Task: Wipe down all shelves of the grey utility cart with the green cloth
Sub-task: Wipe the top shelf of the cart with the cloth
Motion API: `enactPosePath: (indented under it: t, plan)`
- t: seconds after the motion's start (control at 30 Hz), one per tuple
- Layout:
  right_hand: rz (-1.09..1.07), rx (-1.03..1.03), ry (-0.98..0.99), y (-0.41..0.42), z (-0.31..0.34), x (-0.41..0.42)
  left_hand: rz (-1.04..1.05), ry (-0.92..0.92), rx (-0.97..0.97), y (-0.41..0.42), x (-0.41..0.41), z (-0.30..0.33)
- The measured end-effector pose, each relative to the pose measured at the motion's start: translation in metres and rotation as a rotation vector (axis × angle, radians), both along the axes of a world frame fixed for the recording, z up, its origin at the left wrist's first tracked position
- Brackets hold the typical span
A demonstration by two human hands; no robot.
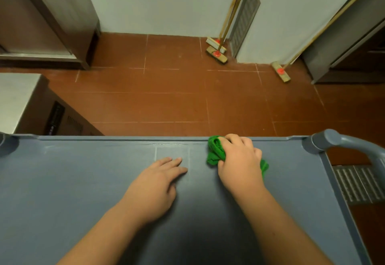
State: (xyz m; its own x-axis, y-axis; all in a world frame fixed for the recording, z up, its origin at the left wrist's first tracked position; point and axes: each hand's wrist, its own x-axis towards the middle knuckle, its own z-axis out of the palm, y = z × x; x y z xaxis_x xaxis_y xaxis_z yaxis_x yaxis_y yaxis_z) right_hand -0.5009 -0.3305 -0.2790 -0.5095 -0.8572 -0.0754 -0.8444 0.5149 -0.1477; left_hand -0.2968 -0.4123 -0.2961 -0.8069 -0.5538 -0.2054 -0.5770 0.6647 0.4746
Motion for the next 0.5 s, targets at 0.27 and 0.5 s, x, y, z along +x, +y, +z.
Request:
enactPosePath:
  t: [0.27, 0.5]
  plan:
    - [0.082, -0.031, -0.008, -0.039, -0.003, 0.062, 0.018, 0.034, 0.046, -0.020, 0.038, 0.003]
    - [0.134, -0.029, -0.059, -0.073, -0.001, 0.113, 0.109, 0.011, 0.016, -0.048, 0.093, 0.010]
